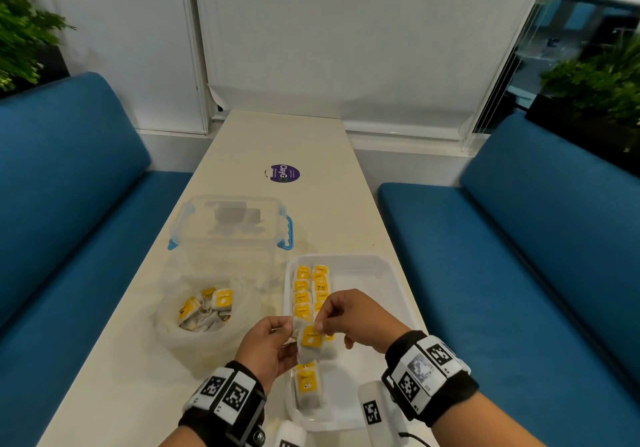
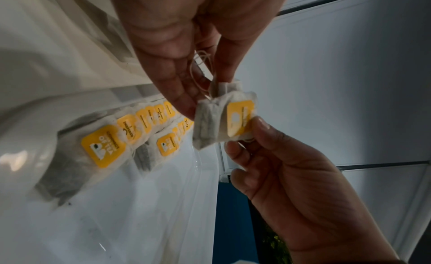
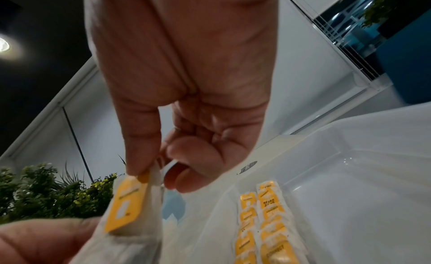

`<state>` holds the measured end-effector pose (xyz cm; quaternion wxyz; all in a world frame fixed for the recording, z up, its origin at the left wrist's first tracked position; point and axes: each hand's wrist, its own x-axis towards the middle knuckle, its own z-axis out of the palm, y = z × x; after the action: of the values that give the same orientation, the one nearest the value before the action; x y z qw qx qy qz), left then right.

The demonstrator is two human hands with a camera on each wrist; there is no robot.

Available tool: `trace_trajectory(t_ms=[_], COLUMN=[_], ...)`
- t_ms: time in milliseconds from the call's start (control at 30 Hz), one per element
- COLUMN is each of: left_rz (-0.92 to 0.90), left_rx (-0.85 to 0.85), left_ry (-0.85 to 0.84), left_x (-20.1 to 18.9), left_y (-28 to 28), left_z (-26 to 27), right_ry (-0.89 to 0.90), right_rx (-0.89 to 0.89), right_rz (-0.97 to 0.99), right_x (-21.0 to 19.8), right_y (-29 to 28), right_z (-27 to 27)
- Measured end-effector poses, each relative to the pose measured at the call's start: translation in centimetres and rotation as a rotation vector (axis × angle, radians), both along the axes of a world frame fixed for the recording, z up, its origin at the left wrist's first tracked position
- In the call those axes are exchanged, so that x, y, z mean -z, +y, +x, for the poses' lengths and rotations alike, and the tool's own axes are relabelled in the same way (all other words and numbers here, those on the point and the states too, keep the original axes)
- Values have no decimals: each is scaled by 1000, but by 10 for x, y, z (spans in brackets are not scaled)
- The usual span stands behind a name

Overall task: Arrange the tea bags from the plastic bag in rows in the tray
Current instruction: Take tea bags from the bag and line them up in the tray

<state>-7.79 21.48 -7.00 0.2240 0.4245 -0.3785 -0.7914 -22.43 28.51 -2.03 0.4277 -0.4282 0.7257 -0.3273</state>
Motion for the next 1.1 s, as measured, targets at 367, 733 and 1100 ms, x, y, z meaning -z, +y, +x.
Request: trace_trajectory(t_ms=[367,733,1100], left_rz=[-135,-123,-195], left_rx=[-7,22,35], left_ry=[-135,-141,-165], left_x=[-1,-3,0], left_y=[0,-7,-16], left_z=[5,16,20], right_ry=[-192,198,438], right_rx=[125,132,-59], right_rz=[-95,180,360], right_x=[-23,1,5], right_y=[8,2,-11], right_z=[-13,-24,-21])
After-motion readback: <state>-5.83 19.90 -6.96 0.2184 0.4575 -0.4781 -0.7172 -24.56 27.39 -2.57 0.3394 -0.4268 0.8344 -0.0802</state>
